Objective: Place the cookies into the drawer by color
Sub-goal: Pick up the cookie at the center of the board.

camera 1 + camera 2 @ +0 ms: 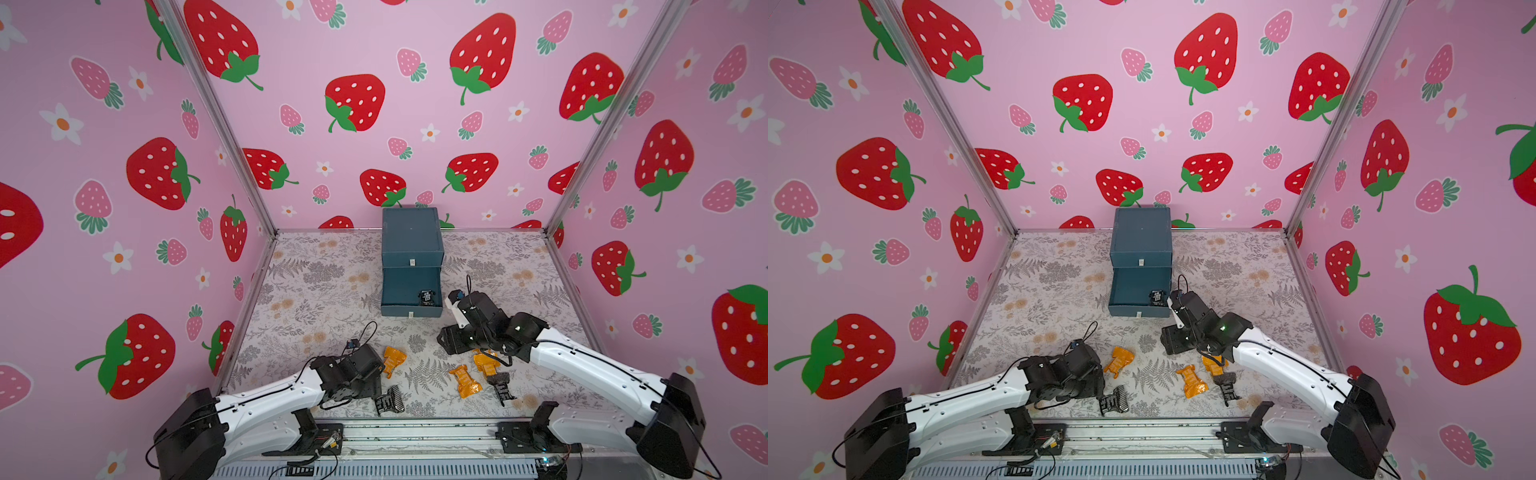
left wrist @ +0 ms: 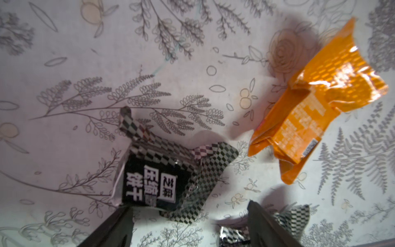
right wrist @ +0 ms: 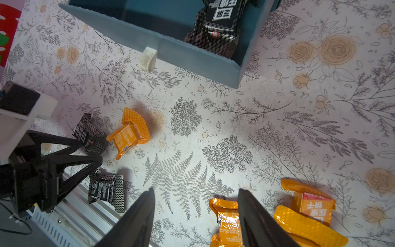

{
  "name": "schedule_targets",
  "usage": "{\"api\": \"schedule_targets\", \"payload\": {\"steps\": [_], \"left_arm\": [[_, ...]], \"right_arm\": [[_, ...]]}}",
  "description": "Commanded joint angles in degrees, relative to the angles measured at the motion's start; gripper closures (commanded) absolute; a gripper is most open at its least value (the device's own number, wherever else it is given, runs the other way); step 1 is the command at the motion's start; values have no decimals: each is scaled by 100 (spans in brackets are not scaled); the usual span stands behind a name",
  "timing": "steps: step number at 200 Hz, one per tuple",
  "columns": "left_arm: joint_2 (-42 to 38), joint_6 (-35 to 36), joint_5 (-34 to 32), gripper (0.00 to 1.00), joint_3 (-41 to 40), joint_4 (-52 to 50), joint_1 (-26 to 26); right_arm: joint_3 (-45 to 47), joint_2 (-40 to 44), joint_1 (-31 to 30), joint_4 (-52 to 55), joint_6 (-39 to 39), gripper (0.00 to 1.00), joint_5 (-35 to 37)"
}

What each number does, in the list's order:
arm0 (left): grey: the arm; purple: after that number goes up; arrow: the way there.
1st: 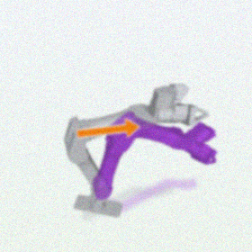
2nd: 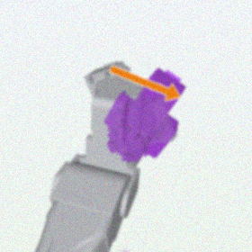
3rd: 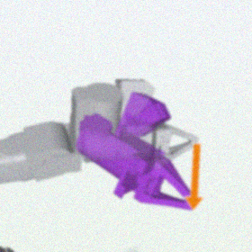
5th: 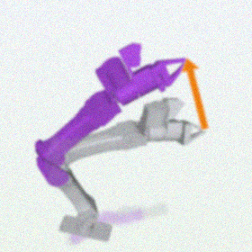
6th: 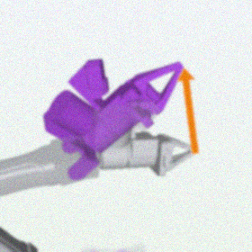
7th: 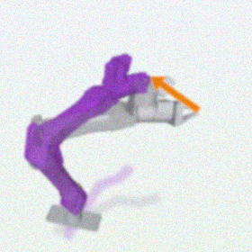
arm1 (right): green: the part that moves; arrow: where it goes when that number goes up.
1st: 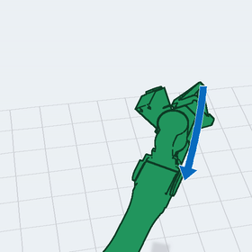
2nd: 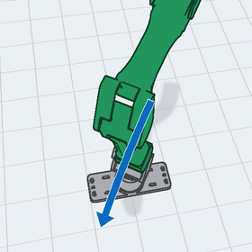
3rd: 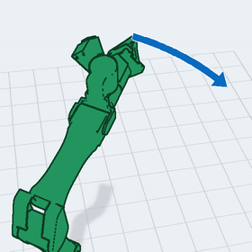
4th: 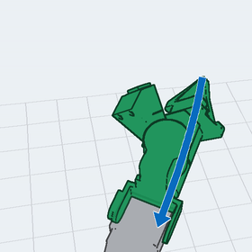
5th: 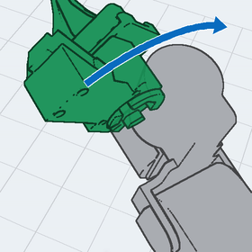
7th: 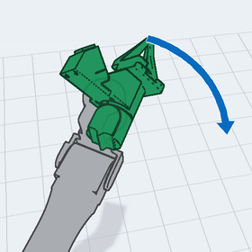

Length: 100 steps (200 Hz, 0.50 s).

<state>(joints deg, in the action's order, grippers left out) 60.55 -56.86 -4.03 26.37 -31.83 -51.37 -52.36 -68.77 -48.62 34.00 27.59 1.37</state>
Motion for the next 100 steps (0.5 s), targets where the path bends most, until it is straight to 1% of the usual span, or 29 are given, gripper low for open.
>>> {"api": "schedule_targets", "payload": {"steps": [1,14,38,55,69,100], "left_arm": [[112,263,293,10,-134,654,421],[235,382,425,10,-167,831,659],[349,508,389,10,-106,1029,801],[461,610,104,10,137,782,813],[640,699,-6,10,300,683,842],[1073,795,-294,15,605,436,848]], "right_arm": [[15,99,-42,57,-26,32,72],[15,101,-51,61,-26,32,79],[15,95,-60,63,-35,32,114],[11,66,-62,70,-35,32,114],[-2,35,-69,88,-44,32,109],[-11,22,-77,101,-52,32,131]]}}
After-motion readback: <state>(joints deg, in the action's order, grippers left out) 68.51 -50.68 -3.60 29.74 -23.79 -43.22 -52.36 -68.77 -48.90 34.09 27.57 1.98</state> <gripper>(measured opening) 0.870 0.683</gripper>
